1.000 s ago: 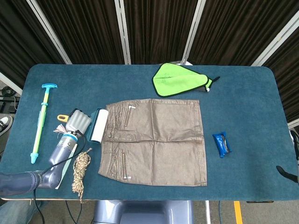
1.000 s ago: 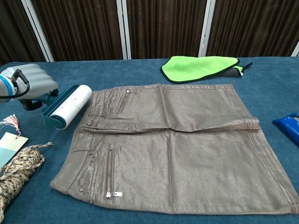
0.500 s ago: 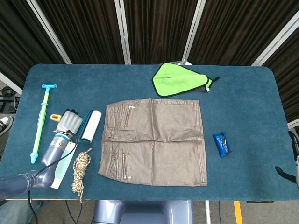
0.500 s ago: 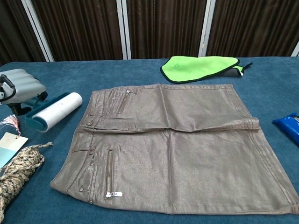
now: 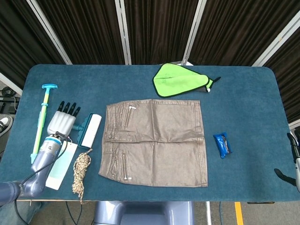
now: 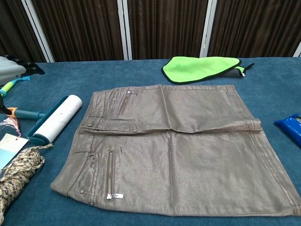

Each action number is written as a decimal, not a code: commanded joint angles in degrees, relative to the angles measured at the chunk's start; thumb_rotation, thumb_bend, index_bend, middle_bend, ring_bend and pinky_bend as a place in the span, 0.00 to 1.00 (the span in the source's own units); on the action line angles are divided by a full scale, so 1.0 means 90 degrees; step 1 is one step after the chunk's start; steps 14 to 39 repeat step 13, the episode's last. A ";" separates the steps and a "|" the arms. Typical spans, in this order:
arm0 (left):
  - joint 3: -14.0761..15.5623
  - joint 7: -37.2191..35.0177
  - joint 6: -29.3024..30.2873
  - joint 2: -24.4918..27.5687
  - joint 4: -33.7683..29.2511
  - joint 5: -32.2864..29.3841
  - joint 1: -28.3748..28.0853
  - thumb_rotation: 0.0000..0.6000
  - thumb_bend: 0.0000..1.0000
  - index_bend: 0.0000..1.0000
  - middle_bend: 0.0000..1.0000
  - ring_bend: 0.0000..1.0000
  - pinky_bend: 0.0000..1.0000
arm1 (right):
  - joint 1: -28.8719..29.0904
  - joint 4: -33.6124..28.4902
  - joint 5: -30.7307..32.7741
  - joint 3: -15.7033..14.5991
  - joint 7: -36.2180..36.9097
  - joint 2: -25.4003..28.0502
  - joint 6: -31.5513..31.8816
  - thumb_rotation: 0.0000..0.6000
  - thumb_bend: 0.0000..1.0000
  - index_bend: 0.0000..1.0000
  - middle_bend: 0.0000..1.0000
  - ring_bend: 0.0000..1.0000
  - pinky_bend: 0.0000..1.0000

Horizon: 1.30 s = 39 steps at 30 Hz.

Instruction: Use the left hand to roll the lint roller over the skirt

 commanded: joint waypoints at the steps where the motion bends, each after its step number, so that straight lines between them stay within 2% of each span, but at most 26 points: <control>1: -0.0186 -0.1059 0.0876 0.0474 -0.0766 0.0602 0.0660 1.00 0.00 0.00 0.00 0.00 0.00 | -0.0026 -0.0002 -0.0079 -0.0019 0.0064 0.0015 0.0061 1.00 0.00 0.00 0.00 0.00 0.00; 7: 0.0038 -0.2266 0.2147 0.0829 -0.1464 0.1731 0.1679 1.00 0.00 0.00 0.00 0.00 0.00 | -0.0064 0.0046 -0.0268 -0.0074 0.0214 0.0037 0.0148 1.00 0.00 0.00 0.00 0.00 0.00; 13: 0.0493 -0.2705 0.3297 0.0893 -0.1565 0.2699 0.2691 1.00 0.00 0.00 0.00 0.00 0.00 | -0.0084 0.0137 -0.0474 -0.0119 0.0342 0.0024 0.0241 1.00 0.00 0.00 0.00 0.00 0.00; 39: 0.0493 -0.2705 0.3297 0.0893 -0.1565 0.2699 0.2691 1.00 0.00 0.00 0.00 0.00 0.00 | -0.0084 0.0137 -0.0474 -0.0119 0.0342 0.0024 0.0241 1.00 0.00 0.00 0.00 0.00 0.00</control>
